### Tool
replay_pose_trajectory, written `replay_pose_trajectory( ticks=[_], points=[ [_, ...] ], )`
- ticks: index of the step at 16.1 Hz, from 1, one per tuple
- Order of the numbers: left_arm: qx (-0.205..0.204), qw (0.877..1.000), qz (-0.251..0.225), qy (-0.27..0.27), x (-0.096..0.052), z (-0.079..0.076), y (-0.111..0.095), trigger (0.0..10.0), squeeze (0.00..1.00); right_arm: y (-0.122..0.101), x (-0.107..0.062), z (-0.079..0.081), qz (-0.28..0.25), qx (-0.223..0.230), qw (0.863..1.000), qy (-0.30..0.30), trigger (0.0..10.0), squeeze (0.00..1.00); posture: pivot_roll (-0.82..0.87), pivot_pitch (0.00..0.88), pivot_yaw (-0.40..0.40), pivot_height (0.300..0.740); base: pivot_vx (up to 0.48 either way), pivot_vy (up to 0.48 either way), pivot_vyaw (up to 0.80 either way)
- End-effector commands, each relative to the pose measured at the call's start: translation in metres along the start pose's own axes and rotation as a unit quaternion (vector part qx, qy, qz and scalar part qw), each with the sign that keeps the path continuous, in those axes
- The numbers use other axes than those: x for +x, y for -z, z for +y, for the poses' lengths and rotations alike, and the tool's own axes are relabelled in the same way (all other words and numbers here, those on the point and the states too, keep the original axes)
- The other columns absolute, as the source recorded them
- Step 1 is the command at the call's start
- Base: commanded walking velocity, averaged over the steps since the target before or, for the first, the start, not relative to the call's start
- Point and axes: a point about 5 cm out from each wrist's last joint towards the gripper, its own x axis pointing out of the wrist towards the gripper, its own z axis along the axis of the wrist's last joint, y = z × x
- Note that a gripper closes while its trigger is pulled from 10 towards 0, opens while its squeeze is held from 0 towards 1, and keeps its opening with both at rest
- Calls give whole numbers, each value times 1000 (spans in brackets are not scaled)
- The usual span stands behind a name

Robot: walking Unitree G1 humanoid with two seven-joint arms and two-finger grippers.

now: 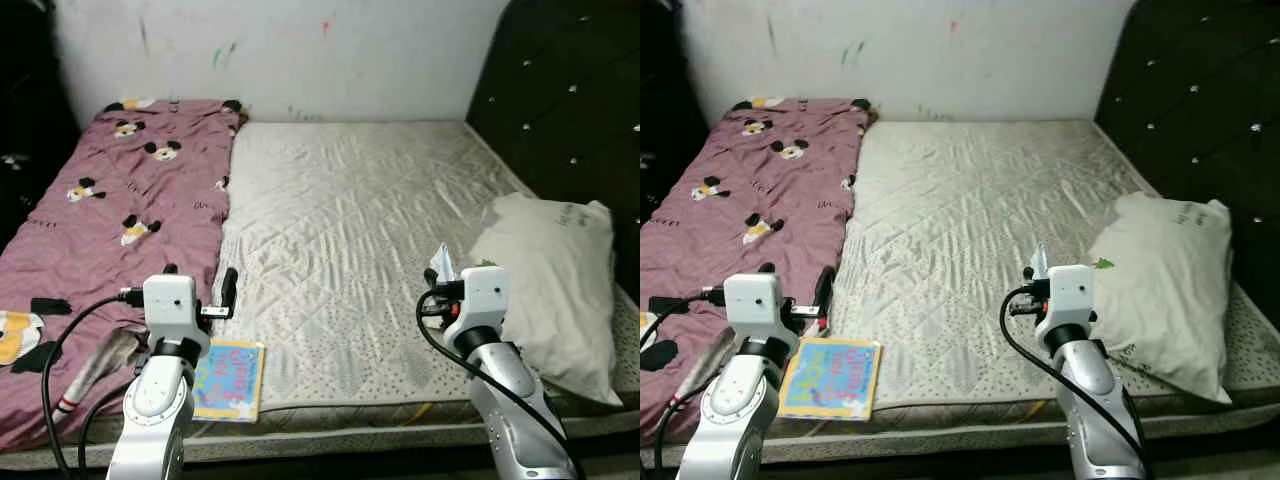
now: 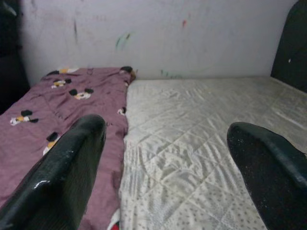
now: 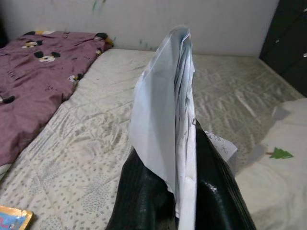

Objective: Clean up the room

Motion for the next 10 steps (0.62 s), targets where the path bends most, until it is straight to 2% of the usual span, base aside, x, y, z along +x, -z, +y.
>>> replay_pose_trajectory(
  ticks=[1,10],
  points=[
    [5,1000,1,-9,0,6,0,10000,0,-4,3,4,-7,-1,1000,-6,10000,0,-46,6,-16,740,0,442,0],
    [2,1000,0,-9,1,4,0,10000,0,-2,4,6,-5,-4,1000,-12,10000,0,-48,0,-19,740,0,443,0]
  ],
)
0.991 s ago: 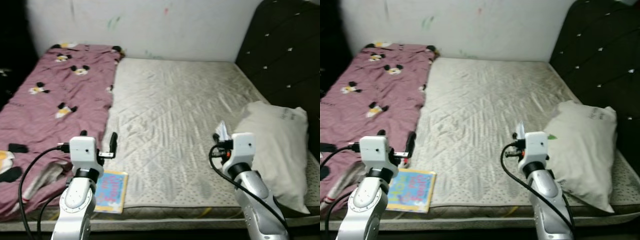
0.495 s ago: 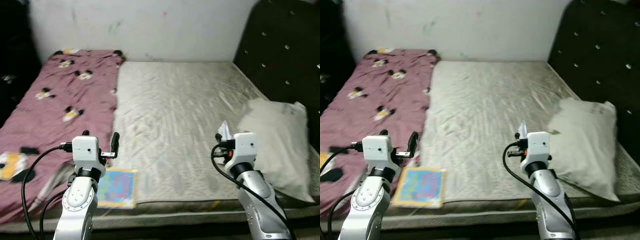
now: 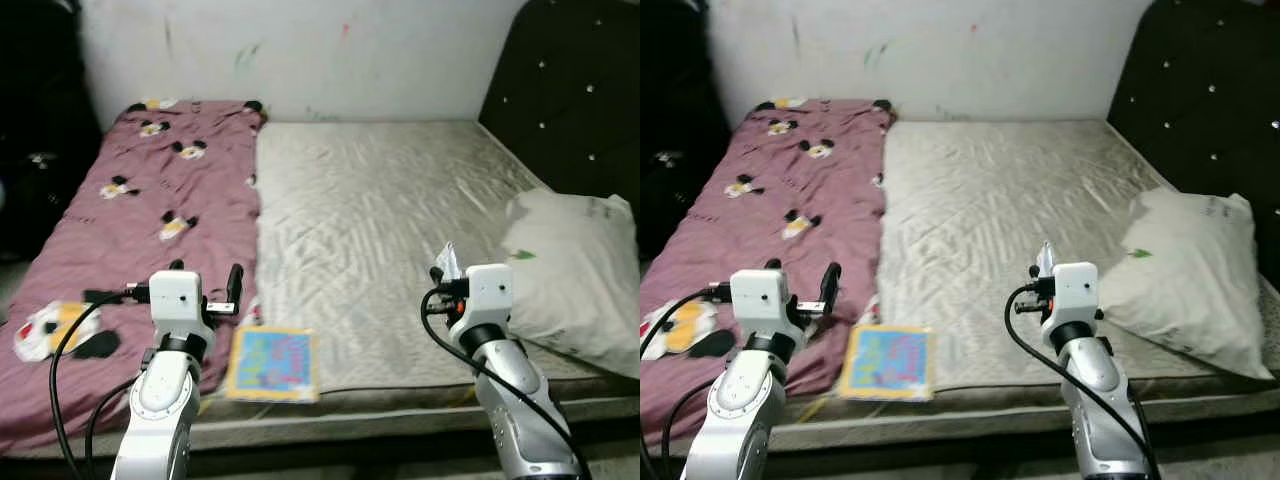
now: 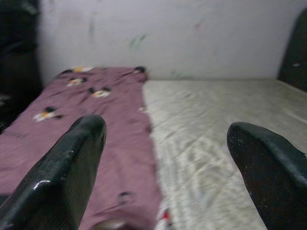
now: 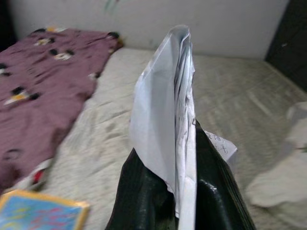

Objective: Clean up the room

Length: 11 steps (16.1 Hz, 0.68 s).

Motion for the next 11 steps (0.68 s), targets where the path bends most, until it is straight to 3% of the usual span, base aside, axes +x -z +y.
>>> replay_pose_trajectory(
  ticks=[1,6,8,11],
  points=[
    [5,1000,-3,-12,0,7,-1,10000,0,-6,3,6,-11,-2,1000,-11,10000,0,-49,0,-18,740,0,439,0],
    [5,1000,-12,17,0,2,-4,10000,0,-6,4,7,-12,-6,1000,-14,10000,0,-50,0,-16,740,0,0,0],
    [1,1000,-14,24,0,2,-5,10000,0,-5,4,7,-9,-5,1000,-14,10000,0,-52,0,-15,740,0,0,-450],
    [0,1000,-16,26,-1,1,-5,10000,0,-5,5,7,-11,-5,1000,-14,10000,0,-52,0,-15,740,250,0,0]
  ],
)
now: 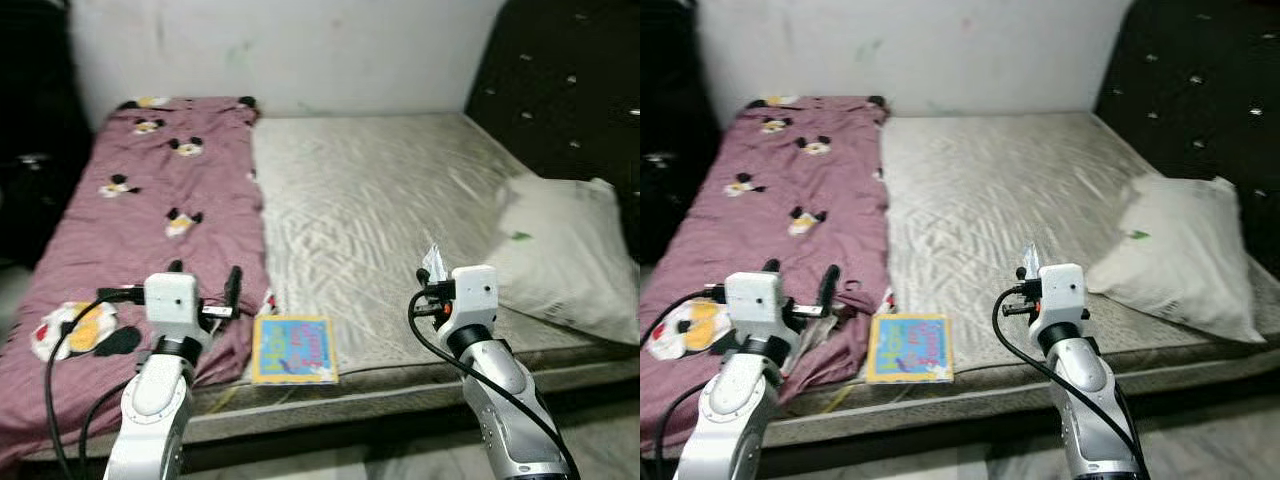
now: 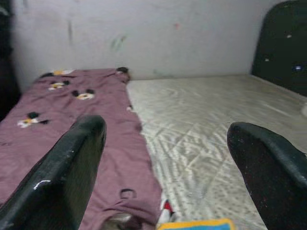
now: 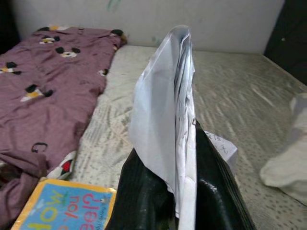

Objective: Clean up the room

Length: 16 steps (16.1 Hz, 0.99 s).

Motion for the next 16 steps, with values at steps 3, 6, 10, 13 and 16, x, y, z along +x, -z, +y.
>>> replay_pose_trajectory(
  ticks=[3,6,10,13,16],
  points=[
    [-2,1000,-9,6,0,0,-4,10000,0,-4,2,1,-8,-2,1000,-2,10000,0,-51,0,-13,740,301,0,0],
    [-2,1000,-10,9,1,0,-5,10000,0,-3,2,1,-7,-1,1000,0,10000,0,-51,0,-11,740,330,0,0],
    [-2,1000,-10,11,2,0,-6,10000,0,-4,3,2,-10,-1,1000,-1,10000,0,-48,4,-8,740,331,0,0],
    [1,1000,-7,11,1,1,-5,10000,0,-3,3,4,-9,0,1000,-1,10000,0,-46,3,-6,740,318,0,0],
    [-1,1000,-7,13,2,1,-5,10000,0,-3,4,4,-9,2,1000,1,10000,0,-46,2,-3,740,311,0,0]
  ],
)
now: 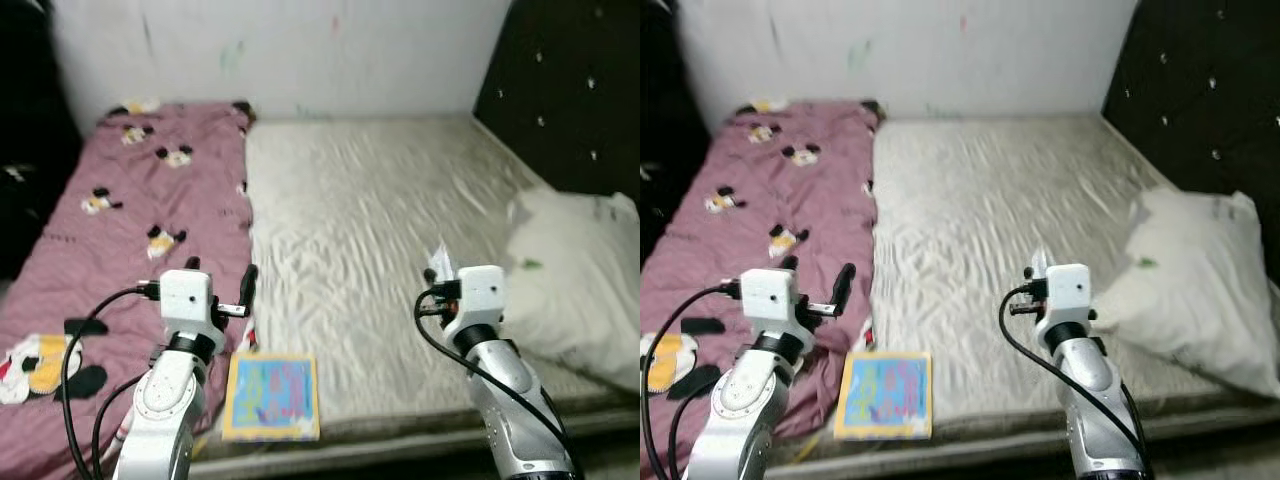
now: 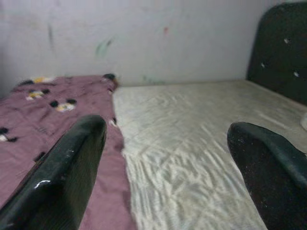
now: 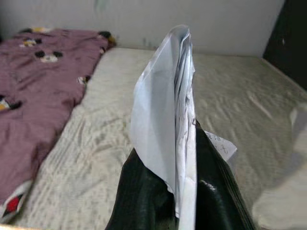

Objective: Clean up the room

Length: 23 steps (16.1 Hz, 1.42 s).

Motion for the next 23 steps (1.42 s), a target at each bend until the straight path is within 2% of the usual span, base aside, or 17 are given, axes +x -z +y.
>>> replay_pose_trajectory(
  ticks=[1,5,23],
  points=[
    [2,1000,7,-20,-1,9,0,10000,0,-3,2,7,-8,5,1000,-8,10000,0,-45,0,-2,740,0,0,0],
    [0,1000,10,-22,0,9,2,10000,0,-2,2,7,-7,5,1000,-7,10000,0,-44,0,1,740,0,0,0],
    [-2,1000,9,-23,3,8,1,10000,0,-3,5,10,-11,-2,1000,-14,10000,0,-44,0,-2,740,0,479,0]
  ],
)
